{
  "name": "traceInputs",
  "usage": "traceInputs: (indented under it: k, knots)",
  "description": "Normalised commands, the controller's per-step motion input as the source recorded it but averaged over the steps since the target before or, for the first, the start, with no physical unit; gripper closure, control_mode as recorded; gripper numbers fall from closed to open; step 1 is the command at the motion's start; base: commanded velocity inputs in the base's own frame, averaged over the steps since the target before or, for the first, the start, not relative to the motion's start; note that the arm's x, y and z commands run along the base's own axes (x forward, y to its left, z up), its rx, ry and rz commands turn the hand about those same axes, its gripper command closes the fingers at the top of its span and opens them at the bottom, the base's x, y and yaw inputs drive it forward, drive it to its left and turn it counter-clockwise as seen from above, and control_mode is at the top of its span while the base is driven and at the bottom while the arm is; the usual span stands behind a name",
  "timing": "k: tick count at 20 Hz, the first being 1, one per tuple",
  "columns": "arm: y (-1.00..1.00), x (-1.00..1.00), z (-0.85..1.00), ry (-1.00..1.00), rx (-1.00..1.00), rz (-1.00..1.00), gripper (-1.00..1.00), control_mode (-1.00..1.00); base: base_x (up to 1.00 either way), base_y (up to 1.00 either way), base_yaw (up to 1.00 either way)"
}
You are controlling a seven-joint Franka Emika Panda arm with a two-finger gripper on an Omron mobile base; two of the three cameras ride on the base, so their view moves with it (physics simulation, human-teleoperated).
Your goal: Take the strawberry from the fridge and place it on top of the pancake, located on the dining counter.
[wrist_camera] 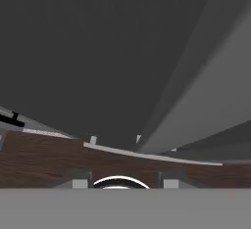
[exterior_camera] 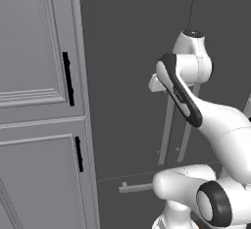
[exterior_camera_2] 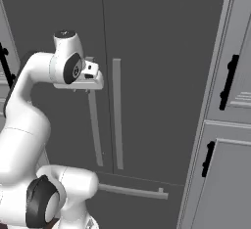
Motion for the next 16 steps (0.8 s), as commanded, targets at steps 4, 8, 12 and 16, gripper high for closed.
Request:
traceInputs:
  k: [4, 8, 12, 16]
  knots:
    - [0.00, -0.10, 0.00, 0.00, 0.00, 0.00, -1.00, 1.00, -0.29, -0.12, -0.04]
    - [0.00, 0.00, 0.00, 0.00, 0.00, 0.00, -1.00, 1.00, -0.81, -0.28, -0.10]
    - [0.00, 0.00, 0.00, 0.00, 0.00, 0.00, -1.00, 1.00, -0.71, -0.20, -0.09]
    - [0.00, 0.00, 0.00, 0.00, 0.00, 0.00, -1.00, 1.00, -0.29, -0.25, -0.03]
